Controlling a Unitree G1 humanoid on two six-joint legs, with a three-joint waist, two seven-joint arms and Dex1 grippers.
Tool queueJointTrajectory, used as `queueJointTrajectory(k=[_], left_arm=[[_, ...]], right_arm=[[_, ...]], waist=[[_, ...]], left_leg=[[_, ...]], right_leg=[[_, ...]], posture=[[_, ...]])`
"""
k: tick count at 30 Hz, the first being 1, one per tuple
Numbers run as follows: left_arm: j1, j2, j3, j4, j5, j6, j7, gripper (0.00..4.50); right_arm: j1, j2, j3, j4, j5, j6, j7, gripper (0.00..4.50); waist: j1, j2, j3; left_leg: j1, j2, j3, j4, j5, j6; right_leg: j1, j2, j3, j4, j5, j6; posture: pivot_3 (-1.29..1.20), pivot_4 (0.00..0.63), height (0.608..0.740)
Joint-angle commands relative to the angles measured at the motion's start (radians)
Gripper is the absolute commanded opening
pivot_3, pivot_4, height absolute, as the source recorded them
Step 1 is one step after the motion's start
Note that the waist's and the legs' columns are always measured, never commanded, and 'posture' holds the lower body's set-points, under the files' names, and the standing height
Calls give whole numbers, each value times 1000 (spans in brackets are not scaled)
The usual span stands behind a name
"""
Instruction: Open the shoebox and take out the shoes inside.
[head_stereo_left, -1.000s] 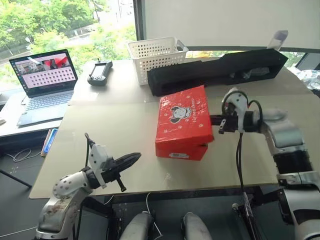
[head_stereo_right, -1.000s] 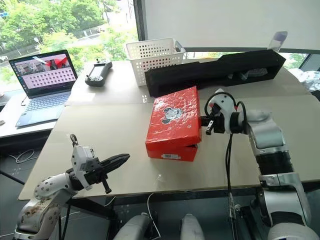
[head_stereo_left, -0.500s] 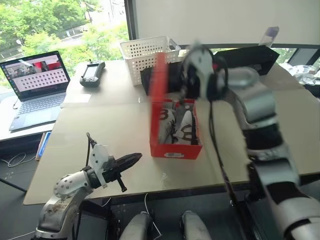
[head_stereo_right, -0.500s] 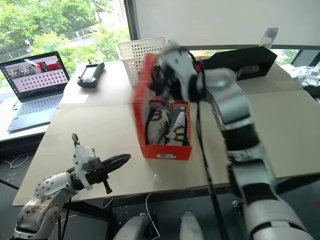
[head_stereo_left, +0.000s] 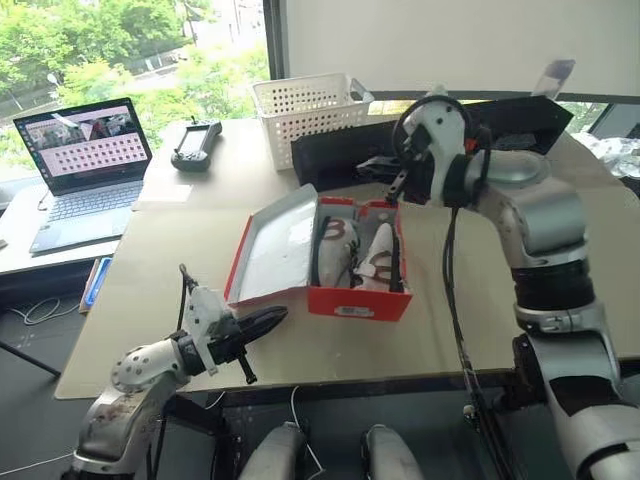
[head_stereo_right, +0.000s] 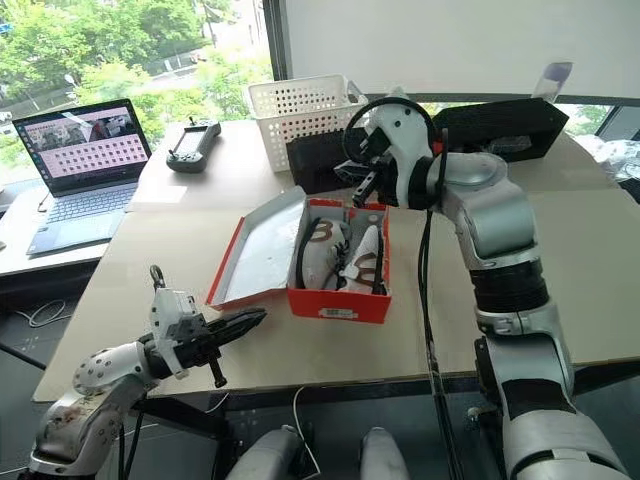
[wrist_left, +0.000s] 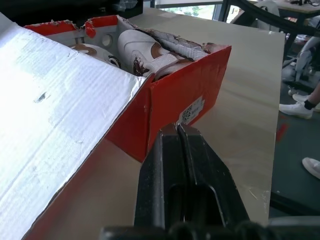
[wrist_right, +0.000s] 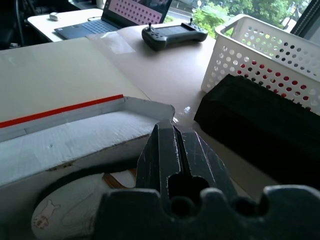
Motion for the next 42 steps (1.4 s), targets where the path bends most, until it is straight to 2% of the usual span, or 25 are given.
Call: queueJointTrajectory(k=[1,7,10,12,14,15,16,18,26,33,42], left_arm=[[-160,110,114,92,-100,58,-78,57],[-331,219,92,314,-77,32,-267,57],[-395,212,30,454,-5,-43,-349,57],[-410,201,9,485,13,-63,-373,57],[-422,193,2,492,21,-71,-382,0],[-430,188,-1,496,23,-72,-384,0],[-436,184,-3,499,24,-73,-385,0],[-452,174,-9,512,31,-77,-386,0],[-481,117,0,538,42,-135,-378,0],[-447,47,-3,550,77,-235,-341,0],[-435,16,-18,533,86,-238,-325,0]], right_arm=[[-10,-39,4,-37,-9,40,-3,0],[11,-49,38,-71,-19,115,-25,0],[48,-16,33,-162,-7,238,-96,0],[79,0,27,-230,4,305,-133,0],[104,10,25,-283,9,355,-161,547],[120,13,24,-318,13,381,-172,634],[130,15,24,-343,18,401,-180,1130],[138,30,18,-398,34,448,-201,1728],[172,-72,132,-471,-16,503,-261,4470],[190,-73,147,-481,9,557,-271,4470],[190,-49,188,-391,-21,510,-299,4470]], waist=[[1,0,0],[-3,0,0],[2,0,0],[2,0,0],[2,0,0],[2,0,0],[3,0,0],[4,0,0],[4,0,0],[0,0,0],[2,0,0]], left_leg=[[-1,0,0,1,0,0],[-1,-1,0,1,0,0],[-1,-1,0,1,0,0],[-1,0,0,1,0,0],[-2,0,0,1,0,0],[-3,-1,0,1,0,0],[-4,-1,0,2,0,0],[-4,-1,-1,2,0,0],[-4,-1,-1,3,0,0],[-4,-1,-1,3,0,0],[-4,-1,-1,4,0,1]], right_leg=[[0,0,-1,1,1,1],[-2,1,-1,-2,2,3],[-1,1,-1,-1,2,3],[-1,1,-1,1,2,2],[-2,0,0,0,2,3],[-2,0,0,0,2,3],[-3,0,0,0,2,3],[-3,0,-1,0,2,3],[-3,0,-1,-1,2,4],[-2,0,-1,-1,2,4],[-1,0,-1,-1,3,4]], posture=[[0,150,738],[0,150,738],[0,150,738],[0,150,738],[0,150,738],[0,150,738],[0,150,738],[0,150,738],[0,150,738],[0,150,738],[0,150,738]])
